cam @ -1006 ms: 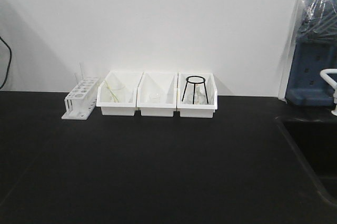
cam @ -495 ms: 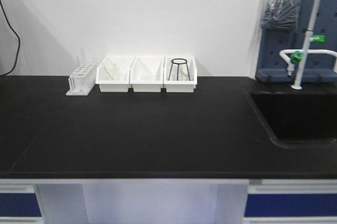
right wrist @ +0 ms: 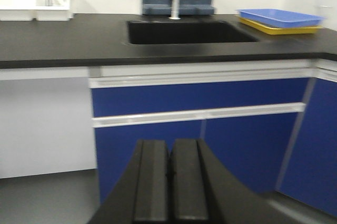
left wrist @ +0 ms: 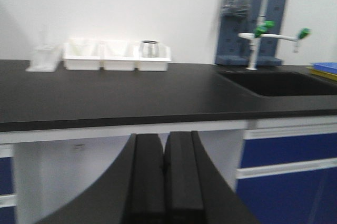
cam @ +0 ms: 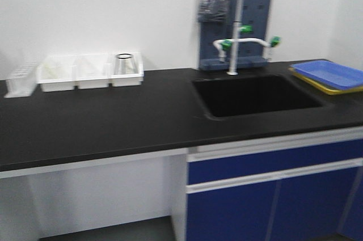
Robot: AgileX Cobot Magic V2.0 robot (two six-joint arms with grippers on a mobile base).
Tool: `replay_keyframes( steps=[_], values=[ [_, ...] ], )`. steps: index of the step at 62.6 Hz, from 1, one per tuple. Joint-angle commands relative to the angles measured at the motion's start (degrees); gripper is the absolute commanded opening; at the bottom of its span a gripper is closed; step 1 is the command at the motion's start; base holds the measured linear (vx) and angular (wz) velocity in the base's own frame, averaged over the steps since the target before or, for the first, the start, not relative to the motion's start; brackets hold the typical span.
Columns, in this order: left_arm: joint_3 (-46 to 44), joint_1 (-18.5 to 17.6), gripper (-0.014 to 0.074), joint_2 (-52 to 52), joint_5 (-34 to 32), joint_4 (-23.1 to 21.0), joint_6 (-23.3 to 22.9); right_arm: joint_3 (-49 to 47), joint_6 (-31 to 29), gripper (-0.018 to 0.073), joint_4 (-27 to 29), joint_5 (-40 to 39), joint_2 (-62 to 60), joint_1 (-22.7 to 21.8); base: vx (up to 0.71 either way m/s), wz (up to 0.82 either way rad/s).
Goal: Wipe beaker with gray cloth and return to tray
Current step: 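Drive the base from the bins to the counter with the cloth and tray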
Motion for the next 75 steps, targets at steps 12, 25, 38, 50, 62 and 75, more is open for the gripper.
replay_keyframes(
  steps=[12, 25, 38, 50, 62, 75],
  values=[
    [1.6, 0.2, -0.0006, -0.9, -4.6, -0.5, -0.3, 0.3, -0.2, -0.0011, -0.5, -4.7, -0.3, -0.4, -0.23, -0.73],
    [1.6, 0.2, -0.0006, -0.9, -4.6, -0.5, -0.3, 0.3, -0.2, -0.0011, -0.5, -4.7, -0.3, -0.4, -0.18, -0.81],
    [1.6, 0.2, -0.0006, -0.9, -4.6, -0.5, -0.3, 0.3, -0.2, -0.0011, -0.5, -4.7, -0.3, -0.4, -0.12, -0.85],
    [1.6, 0.2, -0.0006, -0.9, -4.6, -0.5, -0.3, 0.3, -0.2, -0.0011, -0.5, -4.7, -0.3, -0.4, -0.06, -0.89],
    [1.6, 0.2, -0.0006, -0.9, -4.6, -0.5, -0.3, 0.3, -0.2, -0.0011, -0.5, -4.7, -0.3, -0.4, -0.02, -0.87],
    [1.6, 0.2, -0.0006, -0.9, -4.6, -0.5, -0.3, 0.3, -0.2, -0.0011, -0.5, -4.6, -0.3, -0.4, 0.04, -0.82]
  ],
)
